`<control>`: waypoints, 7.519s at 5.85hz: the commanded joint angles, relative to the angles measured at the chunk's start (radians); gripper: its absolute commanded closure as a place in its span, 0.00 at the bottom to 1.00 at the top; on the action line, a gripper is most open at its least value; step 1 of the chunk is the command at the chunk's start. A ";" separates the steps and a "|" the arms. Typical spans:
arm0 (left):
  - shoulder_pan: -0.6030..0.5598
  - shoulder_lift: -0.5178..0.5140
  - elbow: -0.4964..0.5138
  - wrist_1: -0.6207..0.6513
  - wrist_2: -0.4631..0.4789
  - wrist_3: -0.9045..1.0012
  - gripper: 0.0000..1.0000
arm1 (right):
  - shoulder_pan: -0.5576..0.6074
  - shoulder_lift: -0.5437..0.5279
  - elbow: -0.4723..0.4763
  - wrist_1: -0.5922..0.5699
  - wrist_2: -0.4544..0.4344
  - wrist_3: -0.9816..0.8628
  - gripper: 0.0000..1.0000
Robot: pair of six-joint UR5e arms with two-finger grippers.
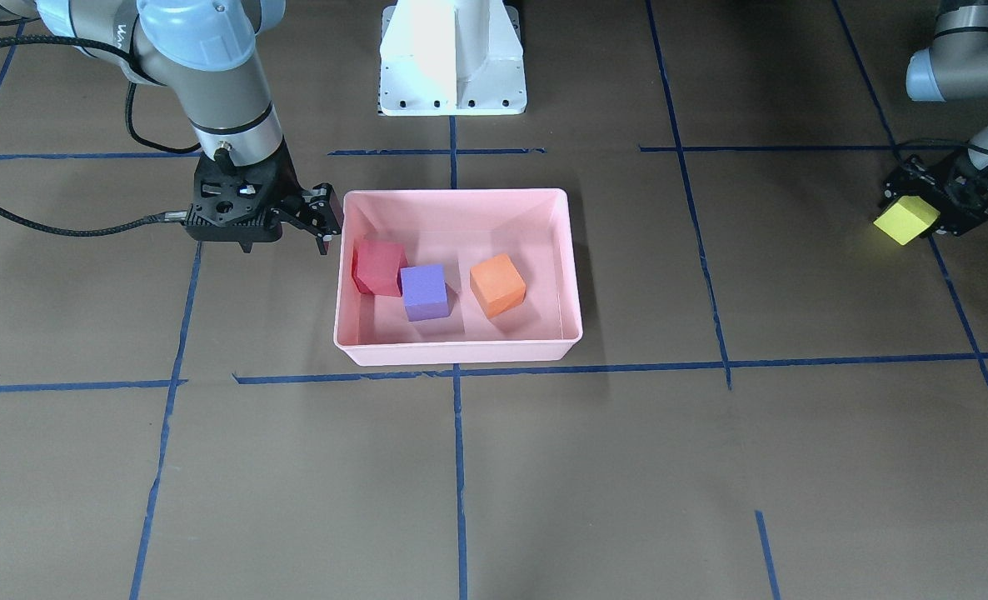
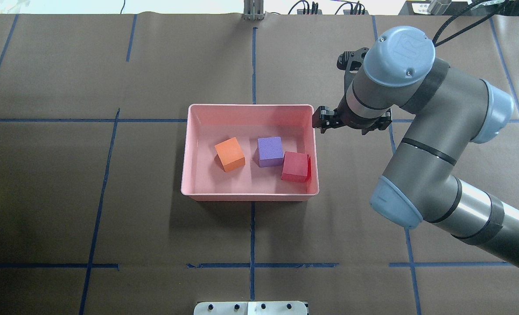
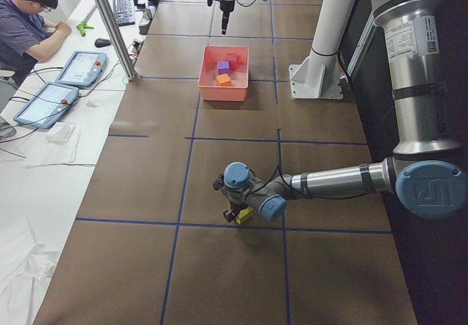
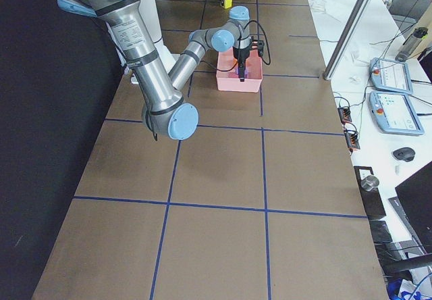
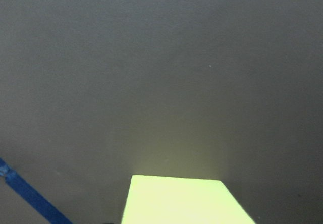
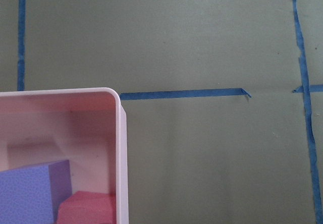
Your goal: Place blocks into pink bin with both arms
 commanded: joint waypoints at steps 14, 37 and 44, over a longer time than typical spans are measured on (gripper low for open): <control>0.496 -1.098 -0.235 0.999 0.337 -1.570 0.28 | 0.672 -0.540 0.016 0.008 0.374 -1.181 0.00; -0.458 -0.138 -0.287 0.974 0.017 0.081 0.00 | 0.775 -0.745 -0.042 0.134 0.434 -1.213 0.00; -0.458 -0.138 -0.285 0.974 0.019 0.081 0.00 | 0.775 -0.747 -0.044 0.163 0.434 -1.213 0.00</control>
